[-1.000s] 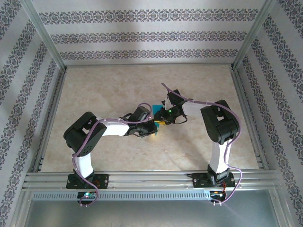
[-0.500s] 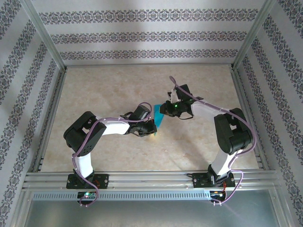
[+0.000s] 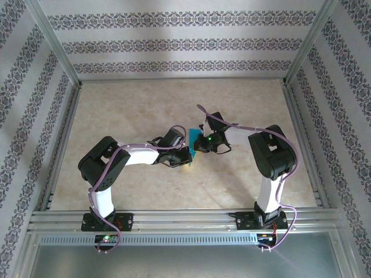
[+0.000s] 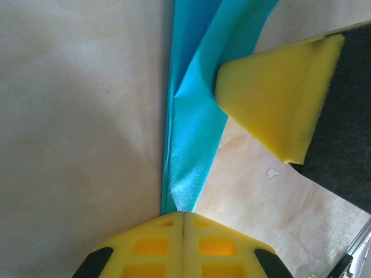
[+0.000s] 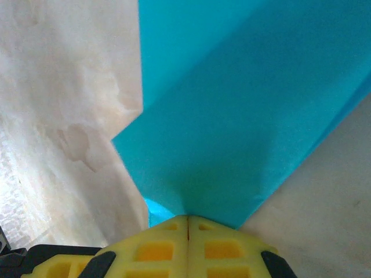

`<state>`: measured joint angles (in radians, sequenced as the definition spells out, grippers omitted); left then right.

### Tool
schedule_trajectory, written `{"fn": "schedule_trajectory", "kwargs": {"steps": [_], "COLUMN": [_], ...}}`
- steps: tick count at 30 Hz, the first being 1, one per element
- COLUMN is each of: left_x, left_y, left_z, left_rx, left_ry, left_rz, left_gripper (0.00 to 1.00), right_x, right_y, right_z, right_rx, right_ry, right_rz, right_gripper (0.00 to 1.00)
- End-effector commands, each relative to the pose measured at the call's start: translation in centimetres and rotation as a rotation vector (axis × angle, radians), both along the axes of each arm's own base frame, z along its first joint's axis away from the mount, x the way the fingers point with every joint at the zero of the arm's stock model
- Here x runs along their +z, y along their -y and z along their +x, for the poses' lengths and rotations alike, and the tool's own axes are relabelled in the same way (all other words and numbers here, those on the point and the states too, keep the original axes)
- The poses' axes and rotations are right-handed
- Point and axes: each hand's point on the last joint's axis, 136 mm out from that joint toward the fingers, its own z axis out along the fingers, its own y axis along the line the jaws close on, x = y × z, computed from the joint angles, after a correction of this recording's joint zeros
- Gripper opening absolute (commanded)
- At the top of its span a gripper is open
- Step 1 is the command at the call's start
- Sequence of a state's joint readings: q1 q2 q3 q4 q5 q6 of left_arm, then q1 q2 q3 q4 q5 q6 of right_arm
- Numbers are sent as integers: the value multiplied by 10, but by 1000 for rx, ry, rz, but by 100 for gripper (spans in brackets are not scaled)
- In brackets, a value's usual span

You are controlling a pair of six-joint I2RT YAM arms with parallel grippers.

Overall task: Fold a paper plane with a square sheet of paper (pick it up from the middle)
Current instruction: Fold the wing for the fifth time at the center of the table.

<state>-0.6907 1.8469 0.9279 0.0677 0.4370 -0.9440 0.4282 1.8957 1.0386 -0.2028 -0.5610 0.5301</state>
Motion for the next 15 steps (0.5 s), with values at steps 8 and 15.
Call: {"fn": "schedule_trajectory", "kwargs": {"steps": [8,15], "left_x": [25,24], "left_y": [4,10], "left_z": [9,31], "left_rx": [-18,33], "left_ry": [40,71], "left_rz": [-109,-119], "left_gripper": [0,0], "right_x": [-19,-20], "right_y": [5,3], "right_z": [-1,-6], "right_rx": [-19,-39], "right_ry": [-41,-69], "right_rz": [-65,-56], "right_gripper": [5,5]}}
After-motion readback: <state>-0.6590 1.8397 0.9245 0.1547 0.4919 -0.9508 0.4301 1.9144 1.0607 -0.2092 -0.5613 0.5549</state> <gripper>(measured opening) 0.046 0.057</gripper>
